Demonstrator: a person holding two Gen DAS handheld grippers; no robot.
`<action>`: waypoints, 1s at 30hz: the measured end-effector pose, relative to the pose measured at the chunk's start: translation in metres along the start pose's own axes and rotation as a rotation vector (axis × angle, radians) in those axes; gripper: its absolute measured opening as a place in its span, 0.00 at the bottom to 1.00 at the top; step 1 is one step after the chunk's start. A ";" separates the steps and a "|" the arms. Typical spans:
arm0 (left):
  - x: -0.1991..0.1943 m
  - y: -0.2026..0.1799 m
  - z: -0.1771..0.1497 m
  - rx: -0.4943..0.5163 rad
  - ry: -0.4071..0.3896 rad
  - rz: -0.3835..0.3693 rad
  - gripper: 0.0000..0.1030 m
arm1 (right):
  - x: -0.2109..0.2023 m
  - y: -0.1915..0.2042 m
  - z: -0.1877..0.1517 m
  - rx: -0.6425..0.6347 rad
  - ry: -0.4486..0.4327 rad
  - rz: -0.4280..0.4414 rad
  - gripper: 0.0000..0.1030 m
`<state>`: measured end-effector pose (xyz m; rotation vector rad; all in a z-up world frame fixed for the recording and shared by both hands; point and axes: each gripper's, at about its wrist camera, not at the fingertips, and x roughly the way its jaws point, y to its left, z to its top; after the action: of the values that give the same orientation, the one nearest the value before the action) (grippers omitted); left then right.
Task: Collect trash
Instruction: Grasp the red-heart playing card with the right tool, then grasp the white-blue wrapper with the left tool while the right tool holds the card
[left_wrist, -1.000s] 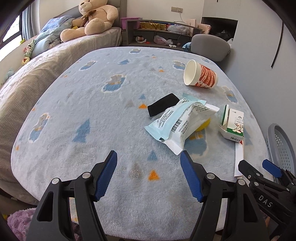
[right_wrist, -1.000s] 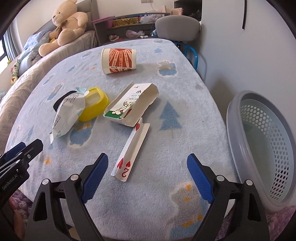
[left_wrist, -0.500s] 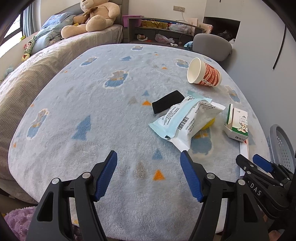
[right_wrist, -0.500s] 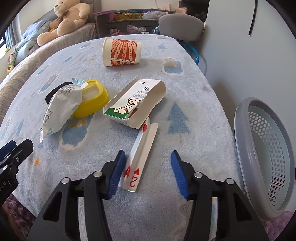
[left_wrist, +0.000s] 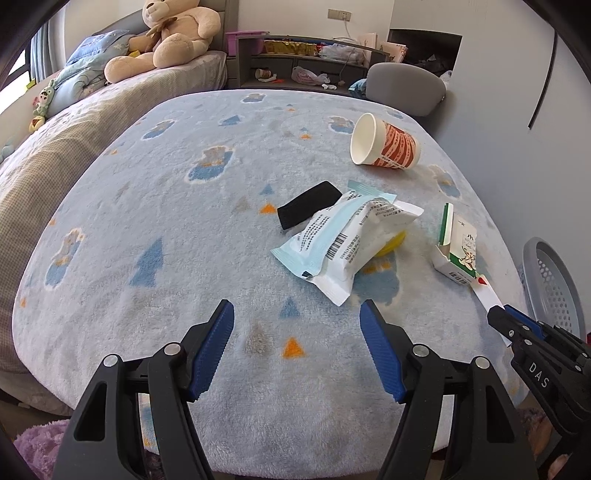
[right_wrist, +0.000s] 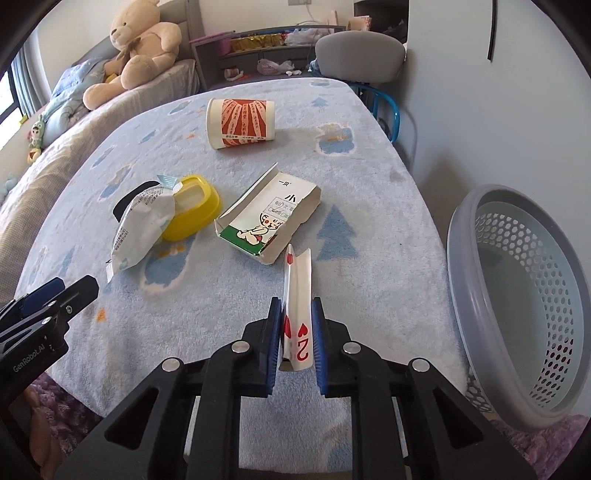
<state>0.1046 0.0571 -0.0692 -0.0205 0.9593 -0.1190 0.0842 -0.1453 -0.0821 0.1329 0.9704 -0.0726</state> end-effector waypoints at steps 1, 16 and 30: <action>0.001 -0.002 0.001 0.005 0.003 -0.005 0.66 | -0.002 -0.002 -0.001 0.004 -0.002 0.005 0.16; 0.023 -0.011 0.028 0.054 0.041 -0.065 0.66 | -0.020 -0.017 -0.008 0.029 -0.020 0.076 0.16; 0.057 -0.030 0.042 0.116 0.063 -0.089 0.66 | -0.019 -0.016 -0.009 0.025 -0.016 0.102 0.16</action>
<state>0.1687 0.0192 -0.0894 0.0478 1.0136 -0.2587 0.0643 -0.1603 -0.0723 0.2039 0.9454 0.0078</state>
